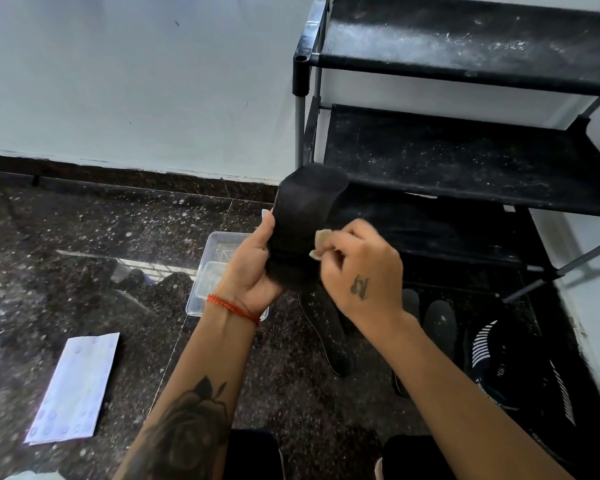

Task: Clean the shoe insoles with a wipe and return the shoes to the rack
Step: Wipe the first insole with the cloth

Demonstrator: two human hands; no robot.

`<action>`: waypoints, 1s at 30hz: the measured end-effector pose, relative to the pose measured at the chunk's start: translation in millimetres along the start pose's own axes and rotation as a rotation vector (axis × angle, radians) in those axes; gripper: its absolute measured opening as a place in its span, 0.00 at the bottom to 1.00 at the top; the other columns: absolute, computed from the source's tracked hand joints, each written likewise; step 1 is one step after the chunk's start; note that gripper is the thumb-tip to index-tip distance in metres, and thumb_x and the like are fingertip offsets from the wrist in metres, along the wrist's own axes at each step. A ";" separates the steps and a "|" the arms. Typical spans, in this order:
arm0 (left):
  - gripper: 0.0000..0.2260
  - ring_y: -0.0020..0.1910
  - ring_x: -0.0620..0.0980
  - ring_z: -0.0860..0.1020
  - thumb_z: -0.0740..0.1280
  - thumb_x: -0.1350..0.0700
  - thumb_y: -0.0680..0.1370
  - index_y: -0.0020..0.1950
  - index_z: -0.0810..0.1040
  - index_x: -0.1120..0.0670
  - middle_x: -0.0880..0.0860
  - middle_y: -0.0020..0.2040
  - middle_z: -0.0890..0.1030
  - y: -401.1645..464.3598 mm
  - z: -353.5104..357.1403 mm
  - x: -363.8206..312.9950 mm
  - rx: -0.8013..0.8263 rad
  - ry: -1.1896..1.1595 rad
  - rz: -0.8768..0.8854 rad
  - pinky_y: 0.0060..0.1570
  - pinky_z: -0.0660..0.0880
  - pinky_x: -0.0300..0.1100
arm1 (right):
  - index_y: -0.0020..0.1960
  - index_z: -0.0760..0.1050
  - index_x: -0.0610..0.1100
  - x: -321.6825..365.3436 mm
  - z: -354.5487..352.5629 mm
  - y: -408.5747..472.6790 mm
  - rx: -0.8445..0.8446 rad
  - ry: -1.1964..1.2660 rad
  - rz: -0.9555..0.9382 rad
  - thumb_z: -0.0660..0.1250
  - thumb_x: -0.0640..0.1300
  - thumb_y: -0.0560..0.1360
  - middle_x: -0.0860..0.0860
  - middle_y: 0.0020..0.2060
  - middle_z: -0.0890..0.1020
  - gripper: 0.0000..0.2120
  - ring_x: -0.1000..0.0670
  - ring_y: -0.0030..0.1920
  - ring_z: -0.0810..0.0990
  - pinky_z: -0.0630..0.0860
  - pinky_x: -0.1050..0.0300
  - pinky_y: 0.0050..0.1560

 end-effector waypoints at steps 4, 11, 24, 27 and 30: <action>0.29 0.45 0.57 0.84 0.50 0.43 0.82 0.49 0.84 0.61 0.61 0.49 0.83 -2.5 0.5 -1.8 0.022 -0.024 -0.026 0.37 0.81 0.53 | 0.44 0.81 0.44 4.2 -3.2 5.3 -0.106 0.224 0.025 0.64 0.37 0.71 0.50 0.40 0.77 0.09 0.52 0.40 0.75 0.71 0.63 0.38; 0.26 0.62 0.54 0.76 0.51 0.43 0.82 0.74 0.66 0.56 0.59 0.68 0.73 -0.3 -5.3 -2.5 0.019 -0.056 0.001 0.60 0.73 0.50 | 0.53 0.81 0.43 13.7 20.5 -8.3 0.132 0.183 -0.151 0.63 0.34 0.71 0.48 0.41 0.78 0.14 0.49 0.42 0.77 0.75 0.59 0.45; 0.27 0.49 0.56 0.83 0.51 0.43 0.81 0.53 0.84 0.59 0.61 0.51 0.83 -5.4 -1.2 -3.5 0.079 -0.055 0.007 0.46 0.81 0.48 | 0.41 0.85 0.46 8.0 -5.4 2.3 0.440 0.452 -0.210 0.68 0.33 0.65 0.54 0.35 0.81 0.12 0.58 0.36 0.78 0.70 0.65 0.54; 0.23 0.49 0.55 0.83 0.50 0.45 0.82 0.66 0.74 0.57 0.60 0.53 0.83 -2.9 -0.3 -4.1 0.081 -0.075 0.038 0.47 0.81 0.49 | 0.42 0.85 0.46 -0.4 -10.5 8.2 0.159 0.411 -0.044 0.70 0.34 0.67 0.53 0.36 0.82 0.10 0.57 0.36 0.78 0.72 0.70 0.41; 0.23 0.51 0.55 0.83 0.50 0.45 0.82 0.68 0.72 0.56 0.60 0.55 0.82 -1.1 -0.3 -1.8 0.095 -0.085 0.046 0.49 0.80 0.49 | 0.44 0.84 0.46 3.5 -3.4 4.7 0.107 0.355 -0.031 0.72 0.35 0.68 0.53 0.38 0.83 0.08 0.61 0.38 0.77 0.71 0.74 0.41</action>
Point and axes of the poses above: each hand's wrist, its own y-axis towards the middle knuckle, its own z-axis out of the palm, x = y × z, the point moved 2 cm from there along y, towards the middle knuckle
